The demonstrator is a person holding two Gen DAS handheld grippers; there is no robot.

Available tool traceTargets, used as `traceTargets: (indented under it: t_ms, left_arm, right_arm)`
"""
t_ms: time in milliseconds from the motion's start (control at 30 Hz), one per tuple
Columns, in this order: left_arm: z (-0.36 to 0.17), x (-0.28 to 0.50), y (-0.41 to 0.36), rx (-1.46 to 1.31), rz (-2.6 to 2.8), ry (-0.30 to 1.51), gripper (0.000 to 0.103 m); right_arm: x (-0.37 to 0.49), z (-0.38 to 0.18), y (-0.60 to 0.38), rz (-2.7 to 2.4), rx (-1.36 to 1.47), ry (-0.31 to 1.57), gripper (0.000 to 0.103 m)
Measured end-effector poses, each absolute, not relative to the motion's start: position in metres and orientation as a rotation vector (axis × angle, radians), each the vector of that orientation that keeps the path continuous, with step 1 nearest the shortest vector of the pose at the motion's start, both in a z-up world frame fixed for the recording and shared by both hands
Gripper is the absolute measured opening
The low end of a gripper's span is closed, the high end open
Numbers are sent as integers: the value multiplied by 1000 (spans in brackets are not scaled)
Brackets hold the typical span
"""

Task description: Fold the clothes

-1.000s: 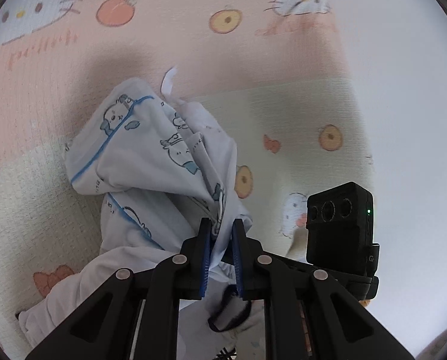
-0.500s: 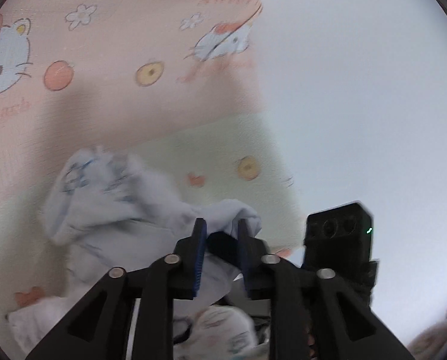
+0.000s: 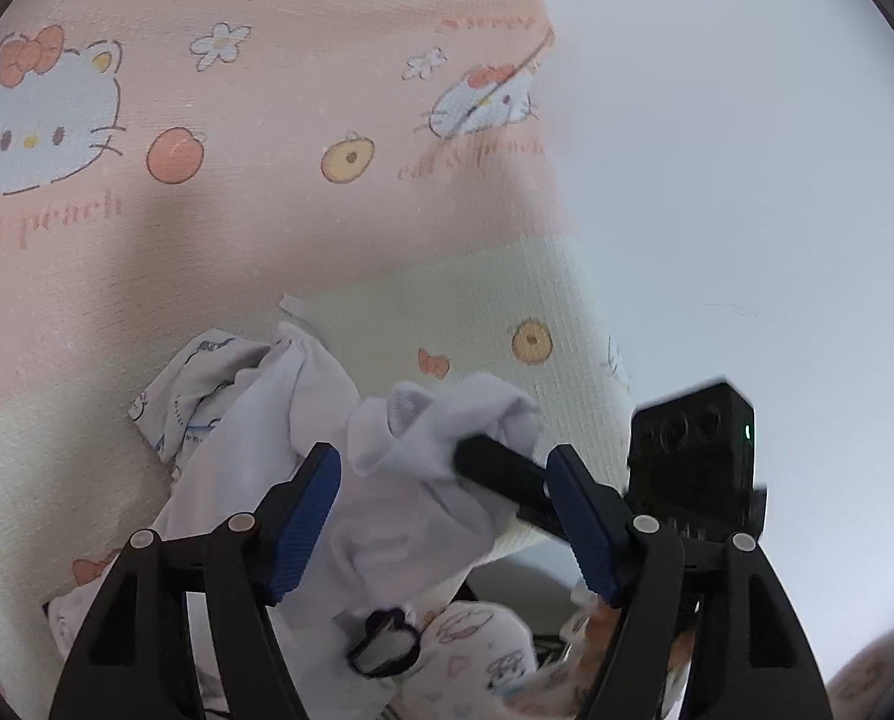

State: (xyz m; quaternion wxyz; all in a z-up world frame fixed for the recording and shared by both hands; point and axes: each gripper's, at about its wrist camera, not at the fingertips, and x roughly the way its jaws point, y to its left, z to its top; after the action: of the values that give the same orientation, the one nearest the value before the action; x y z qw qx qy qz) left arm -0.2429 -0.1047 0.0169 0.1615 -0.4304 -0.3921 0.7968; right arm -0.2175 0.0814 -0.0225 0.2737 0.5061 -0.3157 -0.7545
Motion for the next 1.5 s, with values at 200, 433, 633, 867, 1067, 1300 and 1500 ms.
traceTargets:
  t_ms: [200, 433, 633, 867, 1067, 1300, 1500]
  left_arm:
    - [2, -242, -93, -1346, 2342, -982, 69]
    - [-33, -246, -81, -1517, 2401, -827, 69]
    - [-60, -247, -76, -1642, 2404, -753, 69]
    - [-73, -249, -76, -1663, 2456, -755, 69]
    - [-87, -252, -67, -1727, 2464, -643, 69]
    - [-112, -252, -74, -1728, 2404, -829, 69]
    - [-125, -248, -68, -1686, 2381, -883, 69]
  right_arm:
    - [-220, -25, 82, -2101, 1388, -767, 13]
    - [-222, -37, 102, -2208, 1425, -711, 13]
    - [-221, -68, 112, -2171, 1515, -730, 14]
    - [-218, -89, 108, -2233, 1574, -549, 68]
    - [-218, -118, 117, -2213, 1646, -496, 69]
    - [-216, -165, 125, -2022, 1755, -627, 69]
    - [-217, -172, 122, -2014, 1777, -655, 69]
